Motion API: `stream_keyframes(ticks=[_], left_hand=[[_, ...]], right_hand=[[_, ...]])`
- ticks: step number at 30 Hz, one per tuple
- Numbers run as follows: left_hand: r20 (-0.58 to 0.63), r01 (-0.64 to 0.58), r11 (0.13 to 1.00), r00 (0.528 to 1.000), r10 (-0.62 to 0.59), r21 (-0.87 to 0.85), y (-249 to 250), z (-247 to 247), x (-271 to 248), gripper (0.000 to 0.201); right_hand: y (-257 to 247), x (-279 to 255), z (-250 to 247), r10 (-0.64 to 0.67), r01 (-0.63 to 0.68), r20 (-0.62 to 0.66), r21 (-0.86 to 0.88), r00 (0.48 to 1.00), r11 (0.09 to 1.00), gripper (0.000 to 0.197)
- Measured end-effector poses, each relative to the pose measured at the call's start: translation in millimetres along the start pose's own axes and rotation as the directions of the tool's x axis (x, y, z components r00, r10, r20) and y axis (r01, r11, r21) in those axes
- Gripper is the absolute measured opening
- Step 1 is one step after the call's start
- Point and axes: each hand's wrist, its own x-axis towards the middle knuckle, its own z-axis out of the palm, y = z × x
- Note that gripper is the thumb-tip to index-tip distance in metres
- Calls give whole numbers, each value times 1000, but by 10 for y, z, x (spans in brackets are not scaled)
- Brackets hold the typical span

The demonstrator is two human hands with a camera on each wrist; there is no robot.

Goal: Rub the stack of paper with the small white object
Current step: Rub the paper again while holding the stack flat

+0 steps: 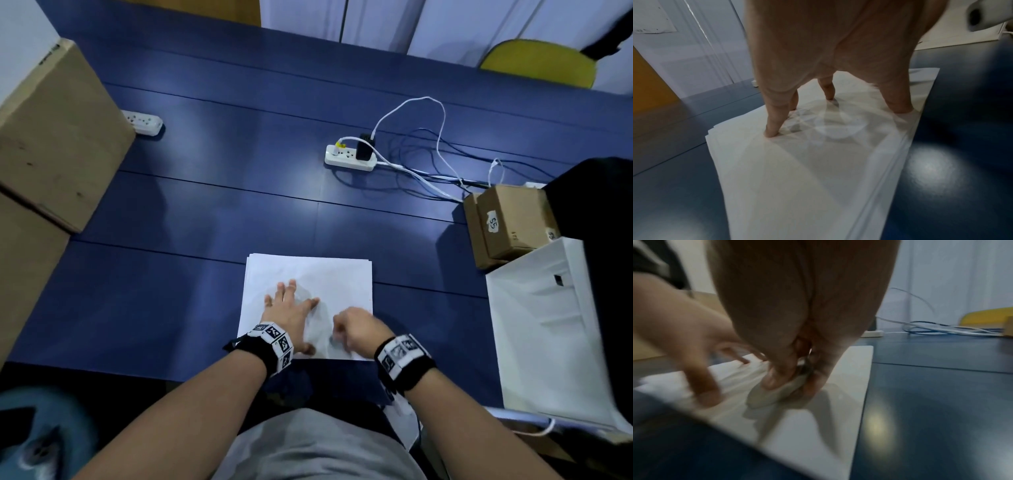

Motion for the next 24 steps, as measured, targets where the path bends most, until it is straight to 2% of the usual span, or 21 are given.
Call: stream_keyframes(ticks=[1, 2, 4, 6, 8, 10, 13, 14, 17, 19, 20, 22, 24], left_hand=[[-4, 2, 1000, 1000, -2, -2, 0, -2, 0, 115], [-9, 3, 1000, 1000, -3, -2, -3, -5, -6, 115], [-9, -2, 1000, 1000, 2, -6, -1, -13, -16, 115], [-1, 3, 1000, 1000, -3, -16, 7, -28, -20, 114], [3, 10, 1000, 1000, -10, -20, 12, -44, -27, 113], [6, 11, 1000, 1000, -11, -17, 15, -34, -25, 113], [-5, 19, 1000, 1000, -19, -12, 23, -34, -21, 114], [-10, 19, 1000, 1000, -19, -9, 22, -33, -20, 114], [-9, 21, 1000, 1000, -21, -7, 31, -29, -19, 113], [-6, 33, 999, 999, -33, -16, 30, -35, -23, 113], [-6, 33, 999, 999, -33, -17, 30, -40, -28, 112], [-5, 28, 1000, 1000, -28, -13, 27, -32, -22, 112], [-7, 26, 1000, 1000, -26, -13, 33, -22, -11, 112]], right_hand=[[-14, -58, 49, -35, 35, 51, -12, 998, 999, 10], [-22, -73, 69, -48, 48, 50, -13, 998, 999, 12], [5, 19, 18, -11, 12, -69, 8, 998, 1000, 15], [97, 167, -55, 95, -81, -210, 77, 973, 994, 15], [145, 218, -94, 137, -112, -275, 106, 952, 988, 17], [94, 120, -58, 104, -85, -220, 94, 970, 992, 13], [-41, -107, 17, -38, 38, -2, 46, 999, 998, 13], [-48, -114, 23, -53, 53, 22, 29, 998, 998, 12], [29, 94, -62, 46, -39, -121, 61, 992, 997, 15], [97, 211, -133, 101, -82, -258, 80, 961, 993, 14], [116, 219, -137, 108, -87, -283, 84, 953, 993, 14], [101, 134, -74, 85, -73, -204, 65, 975, 995, 14], [52, -22, 26, 23, -22, -11, 69, 1000, 997, 8]])
